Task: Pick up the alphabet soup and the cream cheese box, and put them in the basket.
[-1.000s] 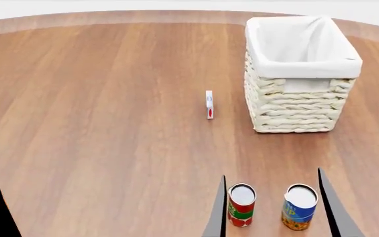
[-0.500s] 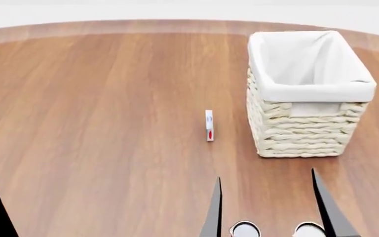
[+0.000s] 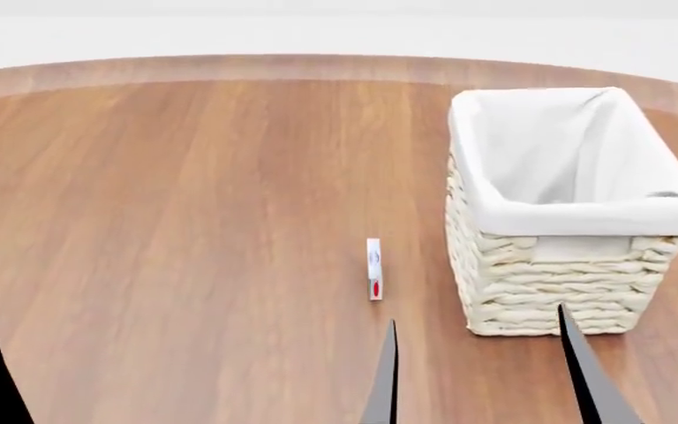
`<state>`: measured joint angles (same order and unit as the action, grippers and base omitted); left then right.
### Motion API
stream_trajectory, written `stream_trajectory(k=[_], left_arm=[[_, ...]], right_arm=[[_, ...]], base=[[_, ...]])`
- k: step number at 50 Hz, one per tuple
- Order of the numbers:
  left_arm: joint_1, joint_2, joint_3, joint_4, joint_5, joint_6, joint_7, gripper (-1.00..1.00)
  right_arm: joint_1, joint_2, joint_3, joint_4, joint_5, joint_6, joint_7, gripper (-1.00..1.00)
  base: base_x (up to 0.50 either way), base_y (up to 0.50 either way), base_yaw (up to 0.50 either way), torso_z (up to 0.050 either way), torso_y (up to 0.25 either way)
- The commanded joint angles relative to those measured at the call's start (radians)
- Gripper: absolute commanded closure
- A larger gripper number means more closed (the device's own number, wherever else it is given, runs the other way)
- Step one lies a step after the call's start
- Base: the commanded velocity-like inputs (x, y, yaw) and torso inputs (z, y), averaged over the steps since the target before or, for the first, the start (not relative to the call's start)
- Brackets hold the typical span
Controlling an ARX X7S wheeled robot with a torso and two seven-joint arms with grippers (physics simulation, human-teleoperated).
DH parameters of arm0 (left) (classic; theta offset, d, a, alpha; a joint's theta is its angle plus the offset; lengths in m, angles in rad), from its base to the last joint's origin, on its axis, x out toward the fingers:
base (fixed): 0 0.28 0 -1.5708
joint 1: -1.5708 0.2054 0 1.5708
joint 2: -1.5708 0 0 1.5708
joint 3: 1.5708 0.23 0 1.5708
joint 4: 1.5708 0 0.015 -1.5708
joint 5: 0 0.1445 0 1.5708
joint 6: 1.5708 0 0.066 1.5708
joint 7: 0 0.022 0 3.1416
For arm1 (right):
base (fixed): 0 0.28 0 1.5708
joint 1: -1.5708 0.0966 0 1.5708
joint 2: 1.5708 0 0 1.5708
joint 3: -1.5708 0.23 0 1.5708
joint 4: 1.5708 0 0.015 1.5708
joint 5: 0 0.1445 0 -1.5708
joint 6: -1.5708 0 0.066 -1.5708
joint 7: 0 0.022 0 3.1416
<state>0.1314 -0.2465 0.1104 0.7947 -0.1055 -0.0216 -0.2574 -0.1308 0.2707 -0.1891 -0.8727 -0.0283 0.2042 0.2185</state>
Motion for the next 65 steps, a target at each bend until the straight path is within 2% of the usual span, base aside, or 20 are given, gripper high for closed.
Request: stream_trajectory(k=[1, 51, 65], left_arm=[[-0.003, -0.006, 0.004, 0.000, 0.000, -0.001, -0.008, -1.00], [-0.031, -0.026, 0.026, -0.040, -0.015, 0.011, -0.029, -1.00], [-0.030, -0.034, 0.036, -0.044, 0.001, 0.003, -0.039, -1.00]], right_arm=[[0.007, 0.009, -0.003, 0.003, 0.009, -0.001, 0.008, -1.00], [0.024, 0.022, -0.007, 0.027, 0.010, -0.018, 0.067, -1.00], [0.024, 0.029, -0.020, 0.037, 0.003, -0.023, 0.075, -1.00]], base=[[0.28, 0.00, 0.00, 0.000, 0.000], [0.29, 0.00, 0.00, 0.000, 0.000], [0.01, 0.00, 0.00, 0.000, -0.024]])
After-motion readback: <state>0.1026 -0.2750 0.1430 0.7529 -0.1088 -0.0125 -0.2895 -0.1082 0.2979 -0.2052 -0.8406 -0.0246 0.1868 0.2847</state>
